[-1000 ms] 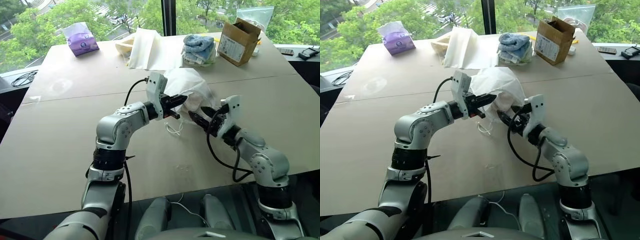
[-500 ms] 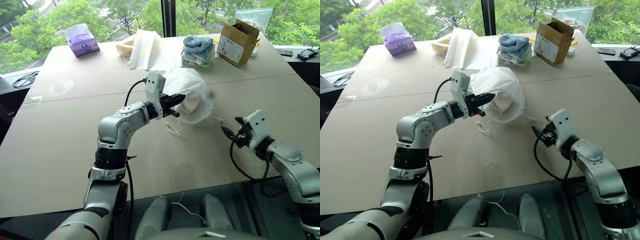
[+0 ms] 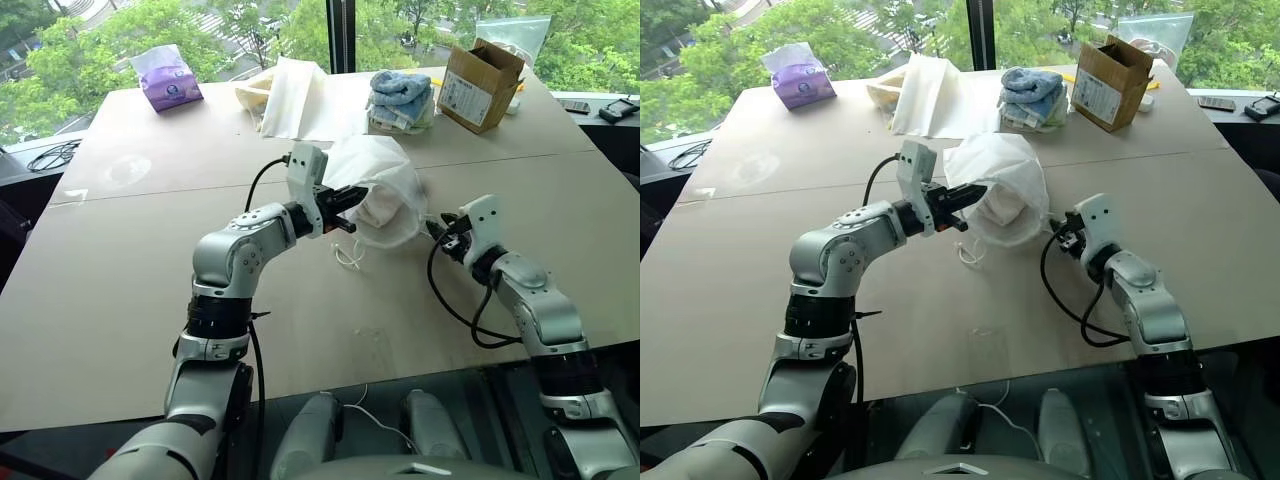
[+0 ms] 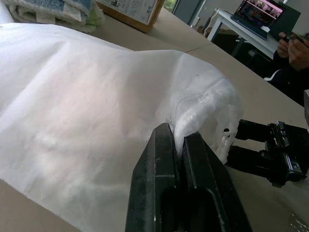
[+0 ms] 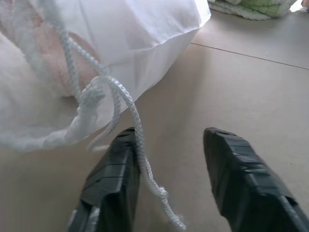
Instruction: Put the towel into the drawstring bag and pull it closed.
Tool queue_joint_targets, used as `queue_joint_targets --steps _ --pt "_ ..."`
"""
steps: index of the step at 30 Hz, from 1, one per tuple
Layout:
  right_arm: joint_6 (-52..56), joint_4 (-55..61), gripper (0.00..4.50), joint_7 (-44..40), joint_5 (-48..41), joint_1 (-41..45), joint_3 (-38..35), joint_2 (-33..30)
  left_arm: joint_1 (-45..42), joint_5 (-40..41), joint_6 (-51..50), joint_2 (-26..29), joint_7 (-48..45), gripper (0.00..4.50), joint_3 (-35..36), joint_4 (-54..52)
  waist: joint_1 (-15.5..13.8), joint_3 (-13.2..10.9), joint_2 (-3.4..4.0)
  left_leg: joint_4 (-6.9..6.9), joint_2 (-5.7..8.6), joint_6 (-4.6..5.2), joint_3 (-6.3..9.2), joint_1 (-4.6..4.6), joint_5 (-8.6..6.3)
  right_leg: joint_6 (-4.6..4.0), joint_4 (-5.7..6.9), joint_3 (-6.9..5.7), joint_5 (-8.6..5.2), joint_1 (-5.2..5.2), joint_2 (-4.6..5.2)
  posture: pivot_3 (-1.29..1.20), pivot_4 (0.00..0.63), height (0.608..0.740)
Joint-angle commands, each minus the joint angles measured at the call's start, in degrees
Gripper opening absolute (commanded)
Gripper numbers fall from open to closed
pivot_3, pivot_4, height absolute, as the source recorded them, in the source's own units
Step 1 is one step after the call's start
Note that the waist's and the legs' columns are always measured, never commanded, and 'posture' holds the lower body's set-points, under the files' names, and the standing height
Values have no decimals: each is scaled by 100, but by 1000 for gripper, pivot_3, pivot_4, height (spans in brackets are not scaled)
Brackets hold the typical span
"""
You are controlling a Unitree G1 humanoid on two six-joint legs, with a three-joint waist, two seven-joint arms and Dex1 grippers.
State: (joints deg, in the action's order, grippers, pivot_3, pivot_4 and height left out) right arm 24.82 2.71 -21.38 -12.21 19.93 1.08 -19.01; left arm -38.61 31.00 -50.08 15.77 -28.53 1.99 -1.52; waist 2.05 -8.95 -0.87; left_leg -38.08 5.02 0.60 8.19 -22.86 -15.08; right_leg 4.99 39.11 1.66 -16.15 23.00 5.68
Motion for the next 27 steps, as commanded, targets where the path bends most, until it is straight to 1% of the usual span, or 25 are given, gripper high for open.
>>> queue_joint_targets --steps 1,2,6,9,10,12,13,16,20,22,23,25,27 --pt "-55 126 182 240 -163 74 -310 266 -16 24 89 47 -20 0 74 -218 7 0 0 0 0 0 0 0 0 0 0 0 0 0 0 0 150 740" --pt "-60 122 30 276 -175 70 -354 326 -13 23 92 51 -24 0 70 -216 10 0 1 0 0 0 0 0 0 0 0 0 0 0 0 0 150 740" --pt "-171 60 30 558 -60 88 -500 475 -72 -5 199 45 -68 0 66 -130 13 0 1 0 0 0 0 0 0 0 1 0 0 1 0 0 150 740" --pt "-199 74 0 684 -24 88 -550 536 -40 267 284 43 -386 895 191 -258 14 0 2 0 1 0 0 0 0 0 1 0 0 1 0 0 150 740" --pt "-197 88 0 689 -18 79 -549 547 -43 246 301 57 -379 1309 197 -259 18 0 2 0 1 0 0 0 0 0 1 0 0 1 0 0 150 740" --pt "-179 131 0 706 -14 50 -542 573 25 -58 475 254 -366 2277 78 -152 39 1 2 1 0 0 0 0 0 0 1 1 0 2 -1 0 150 740" --pt "-171 152 0 717 -14 33 -541 589 112 -132 557 387 -455 3033 72 -95 44 1 3 1 0 0 -1 1 0 0 3 2 0 2 -1 0 150 740" --pt "-161 173 0 730 25 -7 -503 616 420 -29 755 800 -958 3090 216 -165 65 2 7 4 -2 0 -7 5 0 0 7 9 0 4 -3 0 150 740" --pt "-178 159 0 710 55 -13 -461 641 730 608 523 1221 -1609 3090 523 -569 37 1 8 11 -3 0 -14 2 0 -1 15 19 0 19 -3 0 150 740" --pt "-191 118 0 709 58 22 -461 660 1021 816 433 1487 -1951 3090 596 -760 27 1 8 10 -3 0 -14 0 0 -1 13 19 0 18 -1 0 150 740" --pt "-198 98 0 708 60 42 -459 670 1228 799 443 1672 -2155 3090 533 -823 33 1 8 9 -3 0 -14 0 0 0 13 19 0 17 0 0 150 740" --pt "-211 65 0 705 65 81 -451 690 1623 425 780 2029 -2457 3090 232 -844 50 2 11 15 -3 0 -19 4 0 -1 12 25 0 18 0 0 150 740" --pt "-225 39 0 692 72 111 -429 713 1856 225 995 2188 -2614 3090 38 -811 49 1 13 28 -6 0 -28 15 0 -1 13 37 0 20 -3 0 150 740"
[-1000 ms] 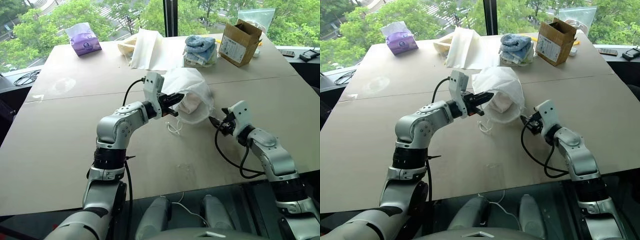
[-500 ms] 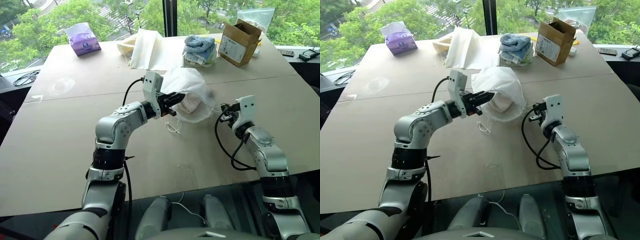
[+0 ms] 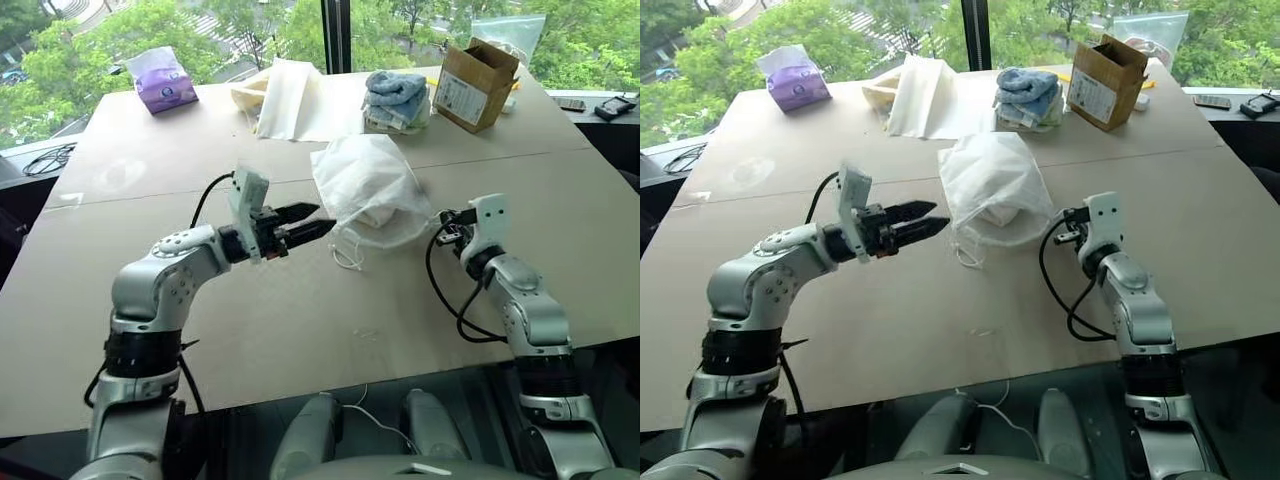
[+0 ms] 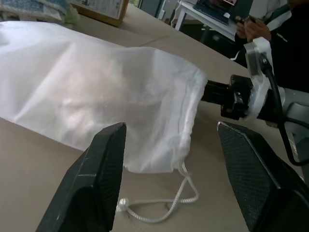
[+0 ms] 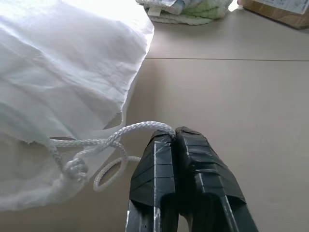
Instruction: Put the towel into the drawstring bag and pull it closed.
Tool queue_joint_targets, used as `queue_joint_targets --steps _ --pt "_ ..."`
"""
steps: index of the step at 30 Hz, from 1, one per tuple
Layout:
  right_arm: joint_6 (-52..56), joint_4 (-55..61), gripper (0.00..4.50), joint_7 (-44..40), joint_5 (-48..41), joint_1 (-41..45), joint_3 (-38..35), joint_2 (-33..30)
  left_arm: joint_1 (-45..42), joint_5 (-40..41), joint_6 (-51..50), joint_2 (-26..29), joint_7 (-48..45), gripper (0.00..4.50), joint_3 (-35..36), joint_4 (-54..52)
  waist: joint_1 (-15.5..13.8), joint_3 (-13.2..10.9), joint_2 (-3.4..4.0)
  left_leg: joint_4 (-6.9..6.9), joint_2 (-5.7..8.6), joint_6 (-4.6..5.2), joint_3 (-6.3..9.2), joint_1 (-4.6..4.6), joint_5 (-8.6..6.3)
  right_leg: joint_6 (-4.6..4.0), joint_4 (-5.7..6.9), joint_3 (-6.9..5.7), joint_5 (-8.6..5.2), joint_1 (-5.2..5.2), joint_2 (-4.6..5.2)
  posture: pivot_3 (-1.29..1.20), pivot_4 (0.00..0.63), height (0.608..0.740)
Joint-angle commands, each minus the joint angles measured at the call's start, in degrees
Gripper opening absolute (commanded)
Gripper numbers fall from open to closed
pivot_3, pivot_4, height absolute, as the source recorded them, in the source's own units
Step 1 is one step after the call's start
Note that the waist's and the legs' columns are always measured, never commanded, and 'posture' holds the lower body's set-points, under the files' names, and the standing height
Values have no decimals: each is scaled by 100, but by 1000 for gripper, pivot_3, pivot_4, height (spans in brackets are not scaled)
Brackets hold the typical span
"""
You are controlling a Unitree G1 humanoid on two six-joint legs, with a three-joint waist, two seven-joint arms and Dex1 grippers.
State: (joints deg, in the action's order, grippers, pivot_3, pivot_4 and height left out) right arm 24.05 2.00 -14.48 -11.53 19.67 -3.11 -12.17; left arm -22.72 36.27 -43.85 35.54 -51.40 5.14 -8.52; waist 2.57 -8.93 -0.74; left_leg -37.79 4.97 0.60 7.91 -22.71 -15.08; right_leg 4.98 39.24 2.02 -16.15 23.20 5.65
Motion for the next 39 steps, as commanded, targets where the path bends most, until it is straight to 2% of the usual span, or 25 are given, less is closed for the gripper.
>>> queue_joint_targets --steps 1,6,13,22,39 --pt "-154 105 0 -6 11 142 8 40 339 -383 480 237 -365 3090 -357 -103 -10 -1 1 3 -2 0 0 1 0 0 0 2 0 2 -4 0 150 740" --pt "-178 101 0 0 38 143 67 104 550 -1087 1343 96 -363 3090 -858 63 -38 -1 1 3 -2 0 0 -2 0 -1 -3 3 0 4 -3 0 150 740" --pt "-153 183 0 -7 57 112 127 171 211 -1490 1762 -721 325 3090 -826 957 -21 -1 0 4 -2 0 -7 -2 0 -1 1 10 0 8 -4 0 150 740" --pt "-140 278 0 6 74 21 118 208 -148 -1749 2251 -1152 529 3090 -855 1642 -16 0 -1 4 -3 0 -18 -5 0 0 16 22 0 21 -4 0 150 740" --pt "-54 428 0 23 82 -81 138 276 14 -2997 2676 -1131 1173 3090 -1396 1872 -22 11 4 -11 -2 0 -20 3 0 0 45 28 0 20 -4 0 150 740"
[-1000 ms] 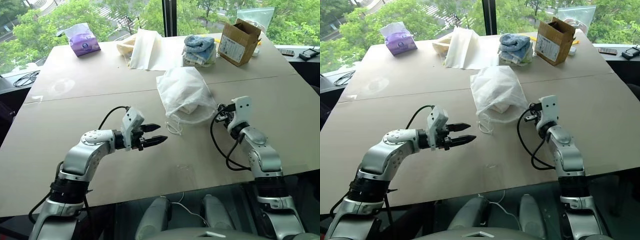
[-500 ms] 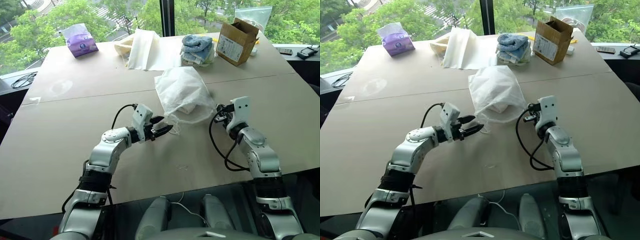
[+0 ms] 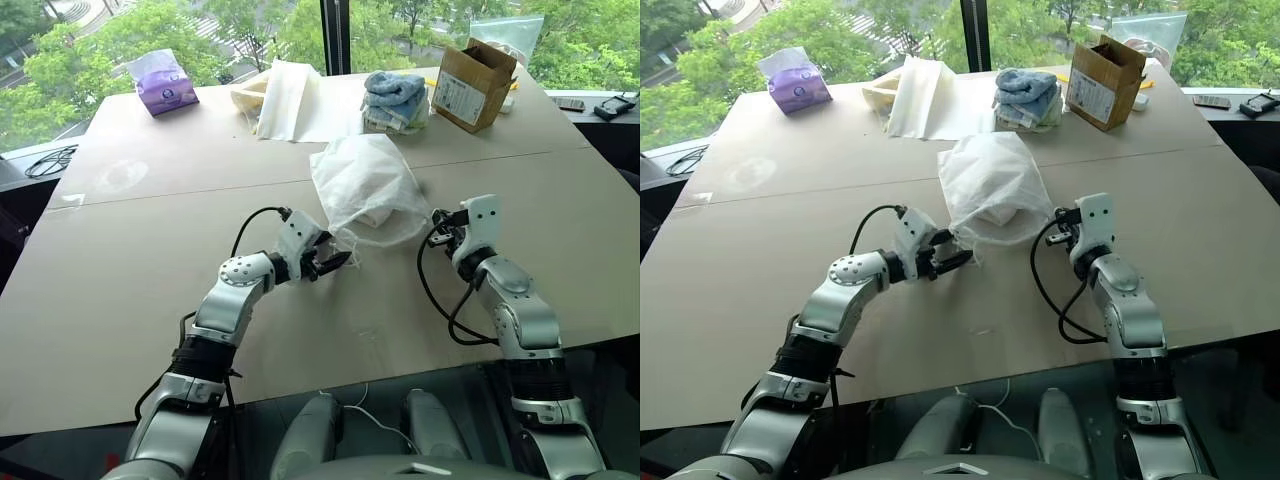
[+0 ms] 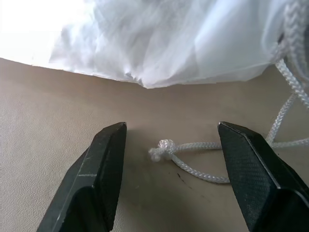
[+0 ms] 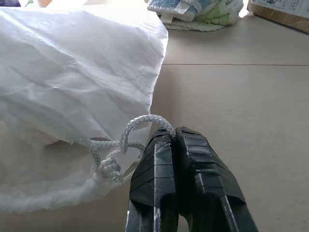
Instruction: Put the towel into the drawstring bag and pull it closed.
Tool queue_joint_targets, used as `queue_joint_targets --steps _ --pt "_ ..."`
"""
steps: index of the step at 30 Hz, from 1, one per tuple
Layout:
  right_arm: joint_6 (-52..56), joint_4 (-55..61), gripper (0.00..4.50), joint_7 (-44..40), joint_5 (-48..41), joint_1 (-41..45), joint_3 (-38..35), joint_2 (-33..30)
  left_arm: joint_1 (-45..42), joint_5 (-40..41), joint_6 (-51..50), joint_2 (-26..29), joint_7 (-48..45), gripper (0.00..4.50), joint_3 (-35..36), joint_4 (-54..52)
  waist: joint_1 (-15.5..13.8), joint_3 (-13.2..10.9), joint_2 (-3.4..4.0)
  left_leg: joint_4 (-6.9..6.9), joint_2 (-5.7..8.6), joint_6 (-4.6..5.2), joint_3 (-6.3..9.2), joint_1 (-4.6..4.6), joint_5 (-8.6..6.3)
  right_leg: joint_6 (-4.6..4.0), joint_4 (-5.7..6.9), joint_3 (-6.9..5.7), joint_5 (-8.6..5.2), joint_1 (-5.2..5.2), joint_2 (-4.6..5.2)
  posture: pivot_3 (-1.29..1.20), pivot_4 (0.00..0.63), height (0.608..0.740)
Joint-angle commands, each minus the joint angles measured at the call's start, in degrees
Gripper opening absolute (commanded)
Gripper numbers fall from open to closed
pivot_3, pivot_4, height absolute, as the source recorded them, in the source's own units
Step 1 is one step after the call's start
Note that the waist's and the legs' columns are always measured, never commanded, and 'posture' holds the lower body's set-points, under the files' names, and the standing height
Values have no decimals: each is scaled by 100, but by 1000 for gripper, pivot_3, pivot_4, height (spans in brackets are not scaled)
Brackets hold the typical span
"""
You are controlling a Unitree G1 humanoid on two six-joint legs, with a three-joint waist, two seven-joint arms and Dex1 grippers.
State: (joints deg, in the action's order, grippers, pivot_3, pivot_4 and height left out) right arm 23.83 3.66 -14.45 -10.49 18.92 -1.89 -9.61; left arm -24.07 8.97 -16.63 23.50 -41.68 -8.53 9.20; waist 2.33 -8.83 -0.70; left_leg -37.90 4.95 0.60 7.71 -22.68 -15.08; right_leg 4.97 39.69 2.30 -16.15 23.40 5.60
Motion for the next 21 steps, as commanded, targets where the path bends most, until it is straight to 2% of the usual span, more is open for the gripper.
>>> queue_joint_targets --steps 1,2,7,8,12,15,18,21 --pt "-32 262 0 16 -19 -11 22 23 163 -322 -22 78 271 2571 -29 106 5 2 1 0 0 0 0 1 0 0 1 1 0 0 0 0 150 740" --pt "-31 262 0 12 -17 -13 31 28 175 -391 19 86 345 2351 -39 127 8 2 1 0 0 0 -1 2 0 0 2 2 0 0 -1 0 150 740" --pt "-25 262 0 -5 -17 -10 47 31 226 -469 88 23 547 156 -39 144 16 5 2 0 -1 0 -5 5 0 0 4 7 0 0 -1 0 150 740" --pt "-24 262 0 -9 -16 -9 47 29 243 -450 74 -1 566 9 -29 141 16 6 2 0 -1 0 -6 5 0 0 4 7 0 0 -2 0 150 740" --pt "-11 276 0 -23 -14 -11 34 9 340 -386 73 -43 712 9 93 117 16 13 6 0 -1 0 -6 6 0 0 5 8 0 0 -2 0 150 740" --pt "-15 269 0 -34 0 -13 10 -33 268 -212 162 -116 999 9 479 263 21 13 6 0 -3 0 -8 7 0 0 5 9 0 0 -3 0 150 740" --pt "-79 164 0 154 59 18 -187 -81 30 -138 404 -159 1590 9 1046 687 20 13 5 0 -4 0 -8 8 0 0 7 10 0 1 -5 0 150 740" --pt "-261 -25 0 608 264 58 -457 -105 -131 -589 935 1 2529 9 1339 1265 19 13 5 0 -4 0 -8 8 0 0 7 10 0 2 -6 0 150 740"
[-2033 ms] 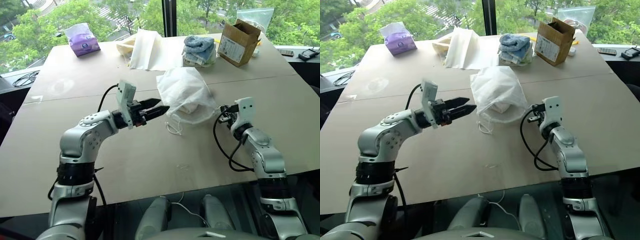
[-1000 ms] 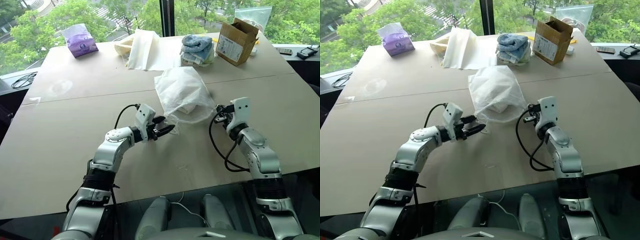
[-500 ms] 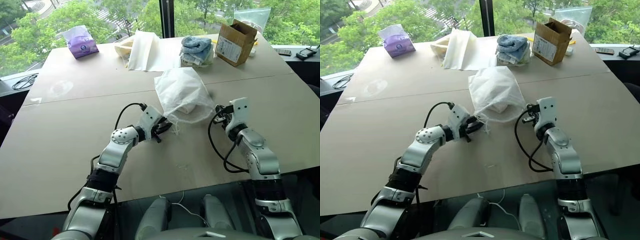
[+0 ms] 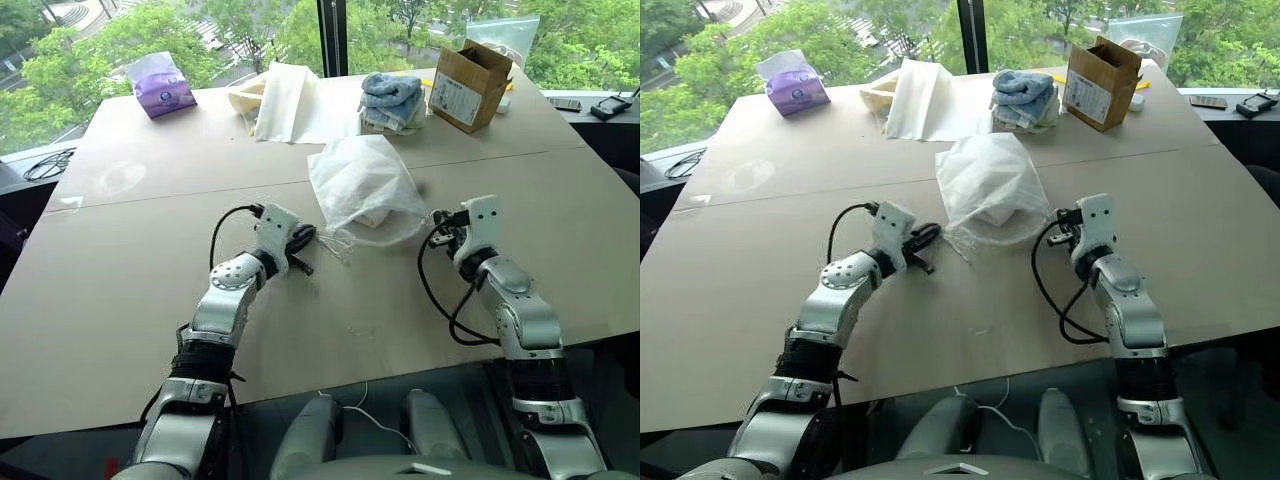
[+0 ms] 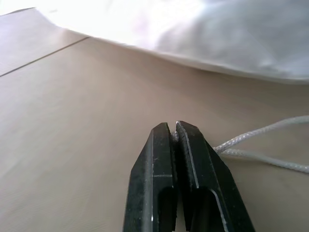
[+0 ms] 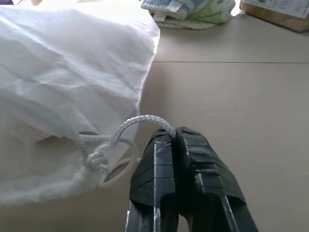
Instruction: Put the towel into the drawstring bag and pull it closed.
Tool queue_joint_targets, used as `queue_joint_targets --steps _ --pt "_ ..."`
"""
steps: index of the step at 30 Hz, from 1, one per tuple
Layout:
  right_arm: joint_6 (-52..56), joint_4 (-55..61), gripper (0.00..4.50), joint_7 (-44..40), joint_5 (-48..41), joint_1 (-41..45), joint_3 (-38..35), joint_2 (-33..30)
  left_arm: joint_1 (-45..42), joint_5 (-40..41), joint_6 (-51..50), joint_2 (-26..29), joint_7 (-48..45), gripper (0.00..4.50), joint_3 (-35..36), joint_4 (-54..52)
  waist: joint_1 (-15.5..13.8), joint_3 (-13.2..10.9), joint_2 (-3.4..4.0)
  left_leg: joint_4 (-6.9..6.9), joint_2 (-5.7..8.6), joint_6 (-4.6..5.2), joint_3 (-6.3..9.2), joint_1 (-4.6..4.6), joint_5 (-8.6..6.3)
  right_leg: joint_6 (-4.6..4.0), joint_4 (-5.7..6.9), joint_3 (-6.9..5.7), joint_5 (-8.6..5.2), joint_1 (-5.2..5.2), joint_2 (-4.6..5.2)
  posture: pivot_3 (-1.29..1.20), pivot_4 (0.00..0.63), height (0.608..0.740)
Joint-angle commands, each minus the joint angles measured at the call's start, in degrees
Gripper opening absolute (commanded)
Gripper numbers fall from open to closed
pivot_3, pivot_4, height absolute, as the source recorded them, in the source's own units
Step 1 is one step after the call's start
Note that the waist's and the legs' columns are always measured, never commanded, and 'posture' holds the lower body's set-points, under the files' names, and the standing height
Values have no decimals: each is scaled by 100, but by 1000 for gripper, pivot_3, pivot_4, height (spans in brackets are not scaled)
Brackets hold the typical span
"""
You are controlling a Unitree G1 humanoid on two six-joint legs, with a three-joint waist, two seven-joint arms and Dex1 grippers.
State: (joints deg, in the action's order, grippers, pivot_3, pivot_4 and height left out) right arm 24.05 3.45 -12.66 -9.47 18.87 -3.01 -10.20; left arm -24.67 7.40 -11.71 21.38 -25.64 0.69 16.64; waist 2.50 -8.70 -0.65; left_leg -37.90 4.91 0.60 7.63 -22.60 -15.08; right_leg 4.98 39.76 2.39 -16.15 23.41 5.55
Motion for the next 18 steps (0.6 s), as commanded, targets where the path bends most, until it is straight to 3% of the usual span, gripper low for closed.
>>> queue_joint_targets --steps 1,10,18 --pt "-365 -60 0 593 234 79 -428 -51 -117 -540 578 239 1242 9 516 679 -2 0 0 0 0 0 -1 0 0 0 -1 1 0 0 0 0 150 740" --pt "-1092 -400 0 2589 801 358 -1436 -37 -575 -1501 1520 580 3914 9 1158 1150 -27 -3 -5 0 4 -1 -1 -25 0 0 2 2 0 25 6 0 150 740" --pt "-1023 -450 0 3977 540 311 -2386 114 -602 -2026 896 861 5759 9 1606 1178 -3 -3 -4 5 4 -1 -6 -25 0 0 4 7 0 27 6 0 150 740"
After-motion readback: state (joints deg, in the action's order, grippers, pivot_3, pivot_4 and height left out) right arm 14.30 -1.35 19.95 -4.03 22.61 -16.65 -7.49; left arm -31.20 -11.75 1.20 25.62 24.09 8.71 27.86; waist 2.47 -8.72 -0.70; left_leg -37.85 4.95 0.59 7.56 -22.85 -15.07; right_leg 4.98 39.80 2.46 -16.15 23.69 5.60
